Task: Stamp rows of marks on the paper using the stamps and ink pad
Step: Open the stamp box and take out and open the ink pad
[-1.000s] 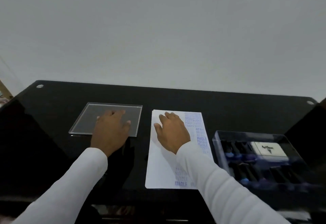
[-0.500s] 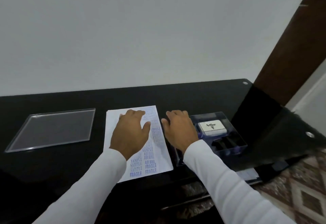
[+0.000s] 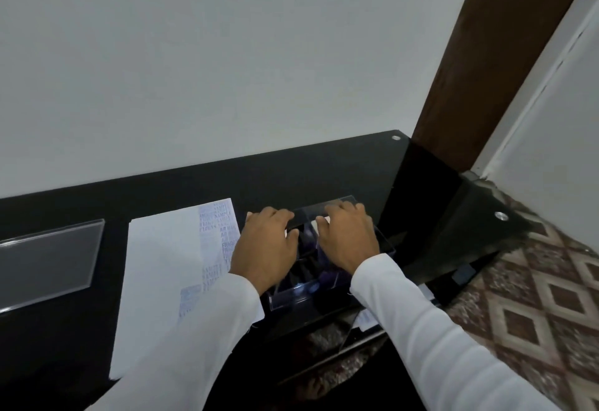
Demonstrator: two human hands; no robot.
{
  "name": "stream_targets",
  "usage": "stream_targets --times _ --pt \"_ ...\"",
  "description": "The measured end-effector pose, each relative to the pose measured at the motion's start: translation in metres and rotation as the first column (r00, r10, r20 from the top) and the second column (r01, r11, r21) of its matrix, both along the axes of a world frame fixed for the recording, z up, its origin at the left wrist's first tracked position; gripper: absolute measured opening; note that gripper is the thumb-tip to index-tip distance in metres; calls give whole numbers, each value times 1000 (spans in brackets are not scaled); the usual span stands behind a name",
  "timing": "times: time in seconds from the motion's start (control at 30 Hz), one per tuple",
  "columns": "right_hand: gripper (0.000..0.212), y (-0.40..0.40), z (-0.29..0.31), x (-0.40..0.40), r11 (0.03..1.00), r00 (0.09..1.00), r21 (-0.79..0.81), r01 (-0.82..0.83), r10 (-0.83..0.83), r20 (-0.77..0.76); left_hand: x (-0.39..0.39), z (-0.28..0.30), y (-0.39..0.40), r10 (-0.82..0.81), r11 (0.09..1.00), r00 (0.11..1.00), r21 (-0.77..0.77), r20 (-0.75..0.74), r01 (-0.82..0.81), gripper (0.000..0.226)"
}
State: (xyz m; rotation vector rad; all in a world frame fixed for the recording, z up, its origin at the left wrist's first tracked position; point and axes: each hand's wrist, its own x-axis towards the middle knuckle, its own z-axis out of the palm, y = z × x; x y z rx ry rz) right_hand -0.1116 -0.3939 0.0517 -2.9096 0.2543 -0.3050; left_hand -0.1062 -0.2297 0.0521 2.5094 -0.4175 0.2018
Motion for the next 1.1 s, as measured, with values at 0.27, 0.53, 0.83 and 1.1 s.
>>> stream_targets --times 0.27,0.53,0.83,1.1 --pt "38 -33 -10 3 996 998 -58 67 -67 3 18 -14 -36 -203 973 979 119 32 198 32" --pt "34 -36 -10 11 992 998 -108 60 -58 22 27 -24 -50 -277 931 960 234 -47 280 39" --pt "22 -37 -4 15 991 993 -99 93 -100 -66 27 -26 -53 -239 913 967 319 -86 254 47" --pt "27 -34 7 21 993 975 -23 117 -119 -190 28 -34 -54 -227 909 972 346 -57 233 49"
